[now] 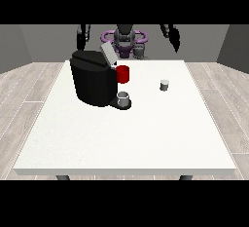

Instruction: Insert the coffee pod into the coffee machine and close the lid

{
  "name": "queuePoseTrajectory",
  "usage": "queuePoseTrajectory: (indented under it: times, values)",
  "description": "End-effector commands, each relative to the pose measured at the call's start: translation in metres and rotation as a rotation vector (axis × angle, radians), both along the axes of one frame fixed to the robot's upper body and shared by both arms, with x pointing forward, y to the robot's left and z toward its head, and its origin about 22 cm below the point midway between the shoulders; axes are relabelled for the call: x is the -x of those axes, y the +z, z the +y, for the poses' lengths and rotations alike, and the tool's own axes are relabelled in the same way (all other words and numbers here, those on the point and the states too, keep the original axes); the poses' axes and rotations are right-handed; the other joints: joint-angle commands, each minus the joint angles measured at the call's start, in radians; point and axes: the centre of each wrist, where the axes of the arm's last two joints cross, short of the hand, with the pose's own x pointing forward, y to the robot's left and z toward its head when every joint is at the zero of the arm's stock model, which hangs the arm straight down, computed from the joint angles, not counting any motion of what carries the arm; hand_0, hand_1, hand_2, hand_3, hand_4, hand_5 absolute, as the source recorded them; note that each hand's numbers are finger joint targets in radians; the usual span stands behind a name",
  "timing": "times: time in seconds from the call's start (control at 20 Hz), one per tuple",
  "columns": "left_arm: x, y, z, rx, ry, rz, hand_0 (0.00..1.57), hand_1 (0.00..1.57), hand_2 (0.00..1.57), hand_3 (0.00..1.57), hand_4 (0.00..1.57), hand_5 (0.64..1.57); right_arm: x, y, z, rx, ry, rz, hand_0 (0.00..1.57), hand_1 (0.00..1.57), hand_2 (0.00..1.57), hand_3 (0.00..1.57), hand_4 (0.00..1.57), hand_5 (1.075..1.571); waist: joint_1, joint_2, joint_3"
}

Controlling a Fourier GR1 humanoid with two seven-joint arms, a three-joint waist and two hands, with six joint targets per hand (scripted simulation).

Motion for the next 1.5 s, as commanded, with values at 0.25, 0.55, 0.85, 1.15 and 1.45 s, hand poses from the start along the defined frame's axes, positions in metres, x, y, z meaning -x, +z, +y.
queuePoseTrajectory:
  times: [0.25, 0.55, 0.85, 1.15, 1.45]
  values:
    - [-0.010, 0.005, 0.028, -0.051, -0.128, -0.136, 0.00, 0.00, 0.00, 0.00, 0.00, 1.571, 0.006, -0.009, -0.002, -0.035, 0.037, 0.064, 0.00, 0.00, 0.00, 0.00, 0.13, 1.571, -0.074, 0.000, -0.0298]
    - [-0.046, 0.048, 0.083, -0.213, -0.096, -0.063, 0.00, 0.00, 0.00, 0.00, 0.00, 1.571, -0.017, 0.011, 0.020, -0.116, -0.102, -0.170, 0.00, 0.00, 0.00, 0.00, 0.14, 1.571, -0.131, 0.082, -0.0294]
    - [-0.065, 0.031, 0.112, -0.235, -0.057, 0.006, 0.00, 0.00, 0.00, 0.00, 0.00, 1.571, -0.010, 0.025, 0.041, -0.104, -0.015, -0.211, 0.00, 0.00, 0.00, 0.00, 0.18, 1.571, -0.218, 0.135, -0.0301]
    - [-0.091, 0.034, 0.115, -0.255, -0.038, 0.039, 0.00, 0.00, 0.00, 0.00, 0.00, 1.571, -0.028, 0.035, 0.043, -0.126, -0.013, -0.270, 0.00, 0.00, 0.00, 0.00, 0.19, 1.571, -0.227, 0.224, -0.0300]
    - [-0.102, 0.029, 0.122, -0.351, -0.012, 0.119, 0.00, 0.00, 0.00, 0.00, 0.00, 1.571, -0.029, 0.038, 0.038, -0.137, 0.016, -0.219, 0.00, 0.00, 0.00, 0.00, 0.26, 1.571, -0.237, 0.211, -0.0298]
